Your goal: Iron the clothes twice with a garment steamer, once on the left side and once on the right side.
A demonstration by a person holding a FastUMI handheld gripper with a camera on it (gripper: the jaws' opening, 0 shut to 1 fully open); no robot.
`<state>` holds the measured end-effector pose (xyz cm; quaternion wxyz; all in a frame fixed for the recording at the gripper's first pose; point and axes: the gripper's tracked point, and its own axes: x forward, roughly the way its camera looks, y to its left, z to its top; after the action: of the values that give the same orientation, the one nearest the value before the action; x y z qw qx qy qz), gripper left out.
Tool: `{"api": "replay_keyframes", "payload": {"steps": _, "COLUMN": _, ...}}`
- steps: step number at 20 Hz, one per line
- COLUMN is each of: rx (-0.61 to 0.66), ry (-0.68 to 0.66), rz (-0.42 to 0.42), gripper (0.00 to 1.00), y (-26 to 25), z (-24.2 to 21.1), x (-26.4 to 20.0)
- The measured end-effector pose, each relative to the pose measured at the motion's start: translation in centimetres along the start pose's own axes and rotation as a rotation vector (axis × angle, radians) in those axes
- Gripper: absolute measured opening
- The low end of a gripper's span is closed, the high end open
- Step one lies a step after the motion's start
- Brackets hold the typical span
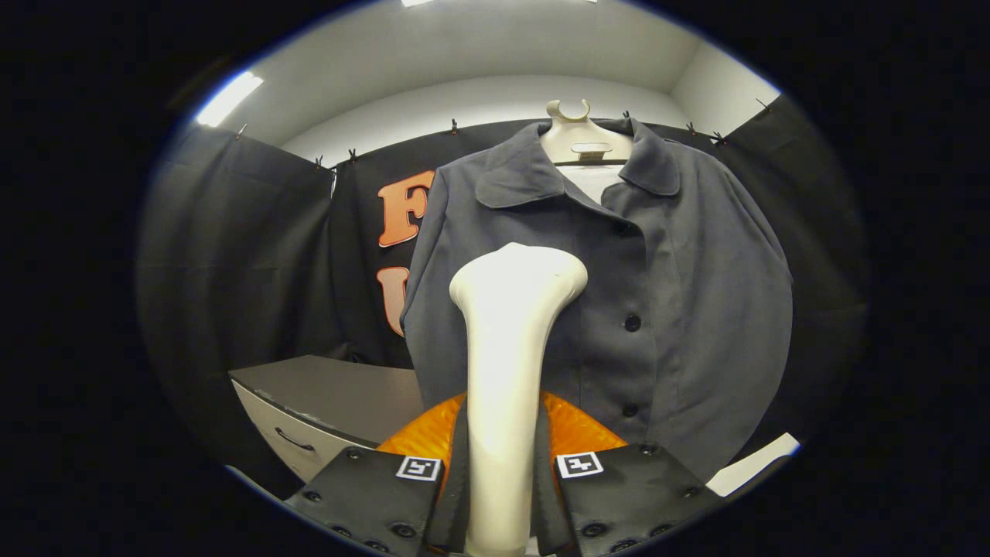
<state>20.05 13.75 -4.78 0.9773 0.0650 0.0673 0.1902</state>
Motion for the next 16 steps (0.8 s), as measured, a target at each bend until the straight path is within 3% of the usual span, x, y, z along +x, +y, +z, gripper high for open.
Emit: {"api": "replay_keyframes", "payload": {"steps": 16, "rx": 0.013, "ry": 0.048, "rz": -0.024, "gripper": 0.40, "y": -0.4, "z": -7.5, "x": -3.4}}
